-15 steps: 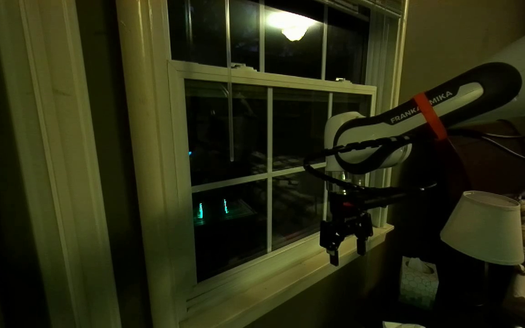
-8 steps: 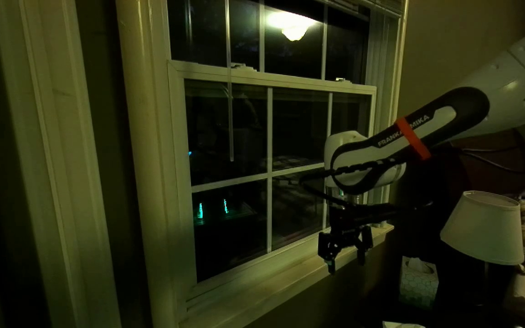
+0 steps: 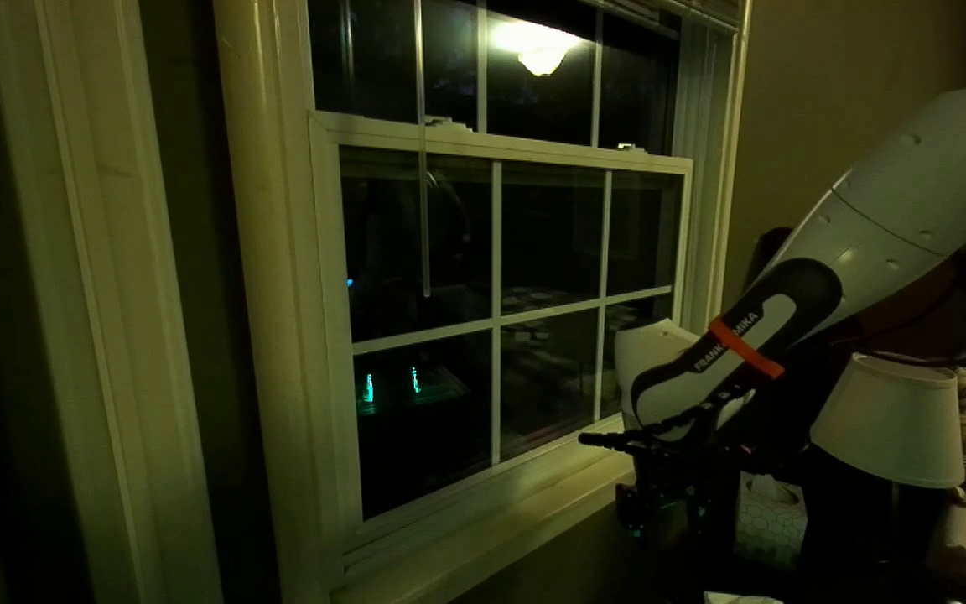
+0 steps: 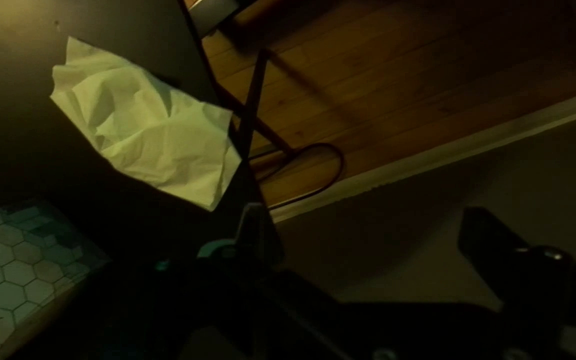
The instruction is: Close the blinds on the window.
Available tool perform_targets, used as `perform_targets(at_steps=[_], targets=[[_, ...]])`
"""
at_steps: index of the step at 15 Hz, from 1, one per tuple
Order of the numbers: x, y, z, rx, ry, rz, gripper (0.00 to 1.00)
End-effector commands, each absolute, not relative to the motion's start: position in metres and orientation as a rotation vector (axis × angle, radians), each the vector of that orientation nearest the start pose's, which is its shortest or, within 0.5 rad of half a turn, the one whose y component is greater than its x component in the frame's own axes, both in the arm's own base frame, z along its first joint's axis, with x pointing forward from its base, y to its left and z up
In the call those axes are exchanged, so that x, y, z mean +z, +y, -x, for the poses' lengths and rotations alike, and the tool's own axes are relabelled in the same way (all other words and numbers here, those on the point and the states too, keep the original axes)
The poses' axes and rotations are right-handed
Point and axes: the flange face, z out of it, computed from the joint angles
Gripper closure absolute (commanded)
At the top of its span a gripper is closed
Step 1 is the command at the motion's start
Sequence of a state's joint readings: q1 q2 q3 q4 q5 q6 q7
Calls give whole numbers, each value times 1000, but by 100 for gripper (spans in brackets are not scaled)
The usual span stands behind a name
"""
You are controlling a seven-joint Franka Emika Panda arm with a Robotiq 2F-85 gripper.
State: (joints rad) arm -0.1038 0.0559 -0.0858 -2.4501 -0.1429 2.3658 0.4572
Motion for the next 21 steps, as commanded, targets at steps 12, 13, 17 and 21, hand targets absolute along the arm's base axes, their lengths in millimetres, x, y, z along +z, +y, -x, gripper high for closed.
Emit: perform_targets(at_steps=[12, 13, 17, 21], targets=[[310, -234, -451, -383, 1392, 3184, 0], [311, -235, -451, -387, 1395, 3183, 0], [304, -245, -467, -534, 1356, 3196, 0], [297, -279, -482, -780, 1356, 3162, 0]])
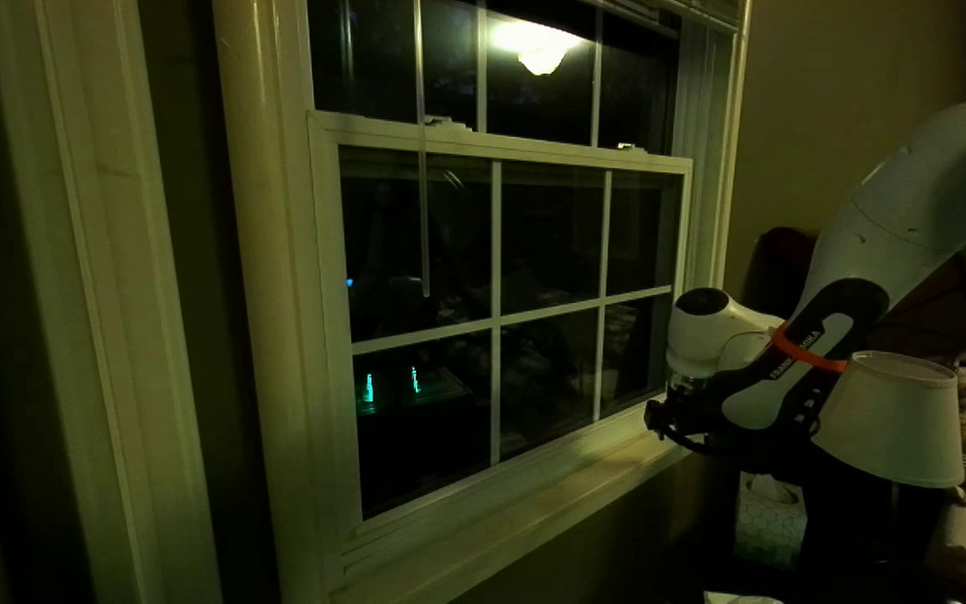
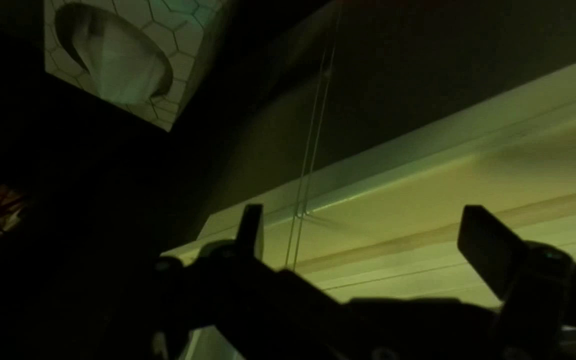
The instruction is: Close the blinds on the window.
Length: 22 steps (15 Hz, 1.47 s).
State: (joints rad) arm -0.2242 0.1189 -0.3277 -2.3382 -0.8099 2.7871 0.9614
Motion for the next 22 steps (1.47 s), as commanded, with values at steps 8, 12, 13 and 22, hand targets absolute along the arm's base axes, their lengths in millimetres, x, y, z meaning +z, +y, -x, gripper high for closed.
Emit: perform_targets(at_steps=[8, 12, 13, 22], targets=[[279, -335, -499, -1011, 1523, 3129, 21], [273, -344, -508, -1094, 1556, 3131, 46], [271, -344, -510, -1107, 1563, 3130, 54], [262, -327, -509, -1065, 1584, 3137, 49]])
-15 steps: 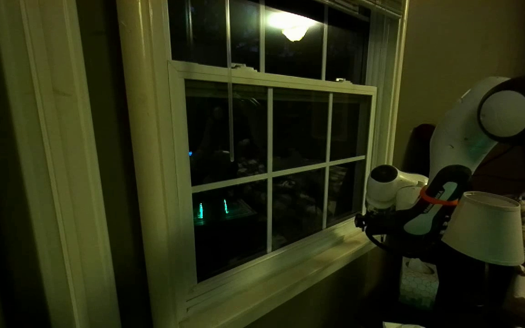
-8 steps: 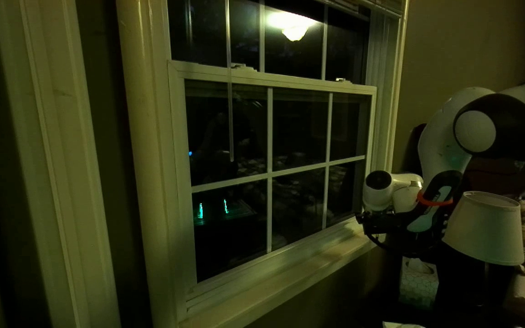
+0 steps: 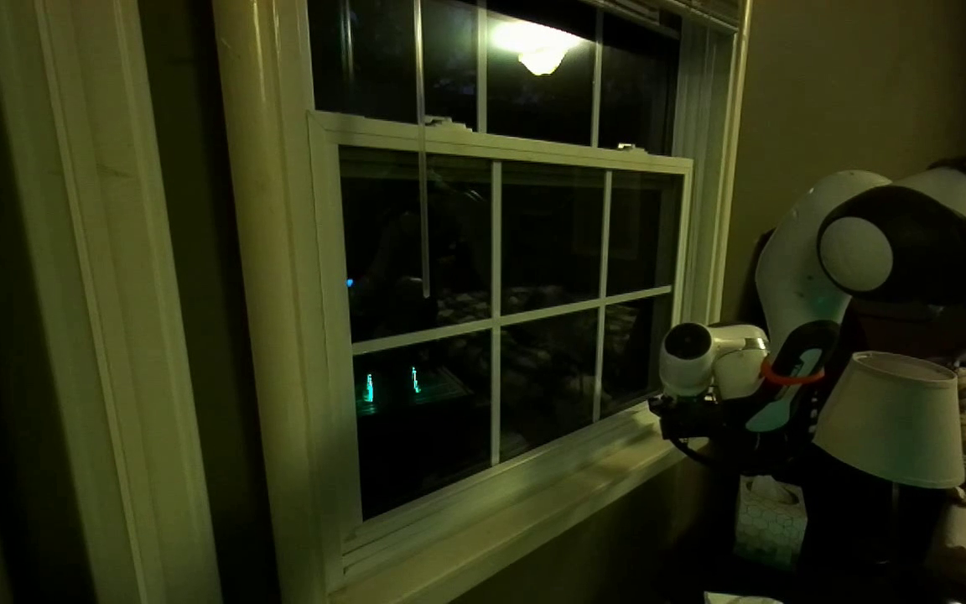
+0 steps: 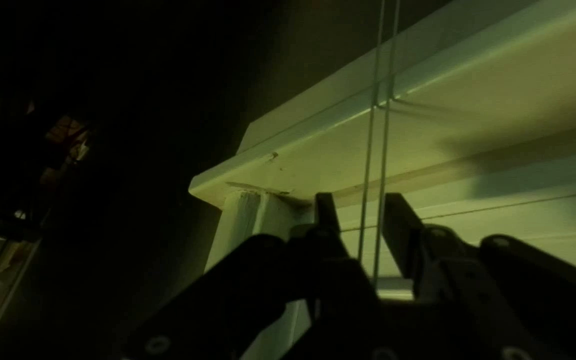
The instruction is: Close the blinds on the window.
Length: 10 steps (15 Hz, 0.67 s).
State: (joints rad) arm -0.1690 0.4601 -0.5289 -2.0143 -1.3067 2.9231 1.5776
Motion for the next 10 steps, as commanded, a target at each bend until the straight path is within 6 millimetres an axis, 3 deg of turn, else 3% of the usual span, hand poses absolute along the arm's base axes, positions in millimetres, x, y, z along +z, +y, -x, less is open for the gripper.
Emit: perform_targets(at_steps=[1, 3, 4, 8, 10], targets=[[263, -326, -509, 754, -1131, -2233, 47], [263, -324, -508, 748, -1131, -2236, 44], [263, -324, -509, 752, -1128, -2235, 66], [257, -322, -505, 724, -1151, -2241, 95], [256, -319, -504, 715, -1155, -2245, 100]])
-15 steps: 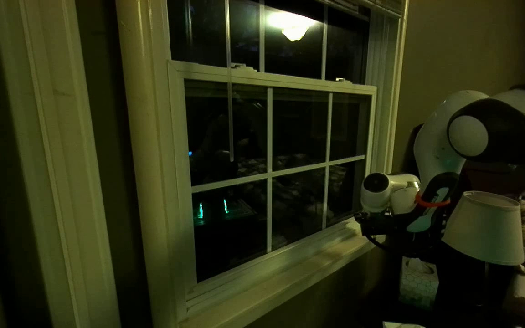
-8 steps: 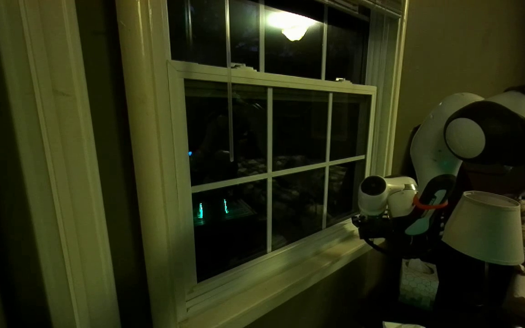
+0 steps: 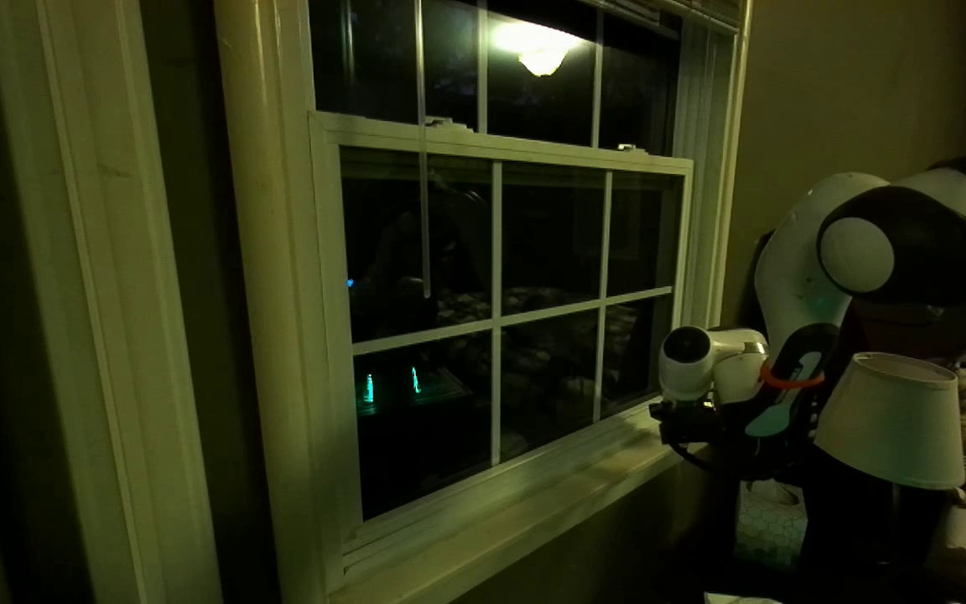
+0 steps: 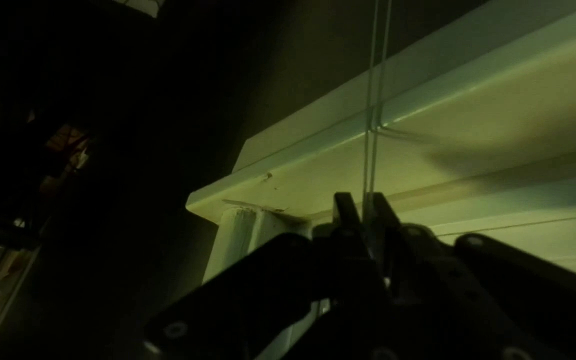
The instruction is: Close the blinds on the window.
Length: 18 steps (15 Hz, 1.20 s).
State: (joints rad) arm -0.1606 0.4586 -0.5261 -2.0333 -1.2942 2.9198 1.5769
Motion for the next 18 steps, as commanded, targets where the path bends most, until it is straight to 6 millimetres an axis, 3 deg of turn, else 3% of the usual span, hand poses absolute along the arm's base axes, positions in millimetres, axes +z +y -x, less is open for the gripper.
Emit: perform_targets(at_steps=[1, 4, 7, 13, 18], targets=[[255, -317, -502, 711, -1158, -2247, 100], [255, -312, -499, 700, -1167, -2258, 100], [256, -285, -495, 696, -1128, -2369, 100], [275, -184, -498, 852, -936, -2689, 100], [283, -94, -480, 967, -659, -2966, 100]])
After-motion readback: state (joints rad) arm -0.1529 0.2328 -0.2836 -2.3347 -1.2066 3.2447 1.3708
